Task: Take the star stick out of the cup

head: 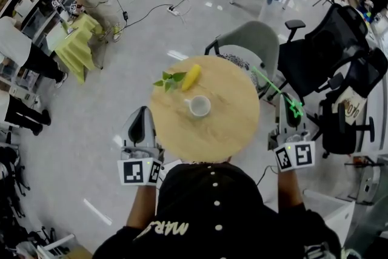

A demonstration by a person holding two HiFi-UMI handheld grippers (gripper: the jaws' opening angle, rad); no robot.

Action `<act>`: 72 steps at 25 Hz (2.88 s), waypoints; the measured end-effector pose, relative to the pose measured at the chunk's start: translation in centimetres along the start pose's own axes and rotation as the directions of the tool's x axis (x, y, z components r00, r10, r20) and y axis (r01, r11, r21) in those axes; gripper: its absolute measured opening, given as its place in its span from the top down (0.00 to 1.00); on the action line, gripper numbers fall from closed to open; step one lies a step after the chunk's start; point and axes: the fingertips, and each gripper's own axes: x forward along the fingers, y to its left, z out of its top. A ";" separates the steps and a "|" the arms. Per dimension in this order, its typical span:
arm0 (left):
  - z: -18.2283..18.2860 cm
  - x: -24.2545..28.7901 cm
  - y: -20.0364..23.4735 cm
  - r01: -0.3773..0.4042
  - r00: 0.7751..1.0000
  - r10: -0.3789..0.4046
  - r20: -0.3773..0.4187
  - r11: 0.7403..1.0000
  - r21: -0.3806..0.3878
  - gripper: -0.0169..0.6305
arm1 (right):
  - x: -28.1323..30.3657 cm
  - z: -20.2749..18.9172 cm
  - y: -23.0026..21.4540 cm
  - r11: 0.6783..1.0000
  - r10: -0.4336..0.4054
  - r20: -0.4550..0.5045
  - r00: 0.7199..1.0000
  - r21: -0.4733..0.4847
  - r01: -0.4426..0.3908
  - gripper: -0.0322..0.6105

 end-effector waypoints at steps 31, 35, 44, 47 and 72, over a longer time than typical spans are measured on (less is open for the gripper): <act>-0.5 0.1 0.6 -0.011 1.000 0.011 -0.003 1.000 -0.006 0.98 | 1.8 -1.1 1.6 0.999 0.040 -0.016 0.999 0.009 -0.040 0.92; -0.2 0.3 0.6 -0.010 1.000 0.010 0.009 1.000 -0.006 0.98 | 1.9 -1.1 1.5 0.999 0.038 -0.017 0.999 0.010 -0.038 0.92; -0.4 0.7 1.0 -0.005 1.000 0.005 0.009 1.000 -0.005 0.98 | 2.4 -1.4 1.8 0.999 0.042 -0.022 0.999 0.002 -0.042 0.92; -0.5 0.8 1.1 -0.005 1.000 0.005 0.005 1.000 -0.005 0.98 | 2.6 -1.4 2.0 0.999 0.045 -0.025 0.999 -0.004 -0.045 0.92; -1.0 1.0 1.5 -0.015 1.000 0.015 0.001 1.000 -0.011 0.98 | 3.6 -1.8 2.8 0.997 0.071 -0.040 0.997 -0.026 -0.072 0.93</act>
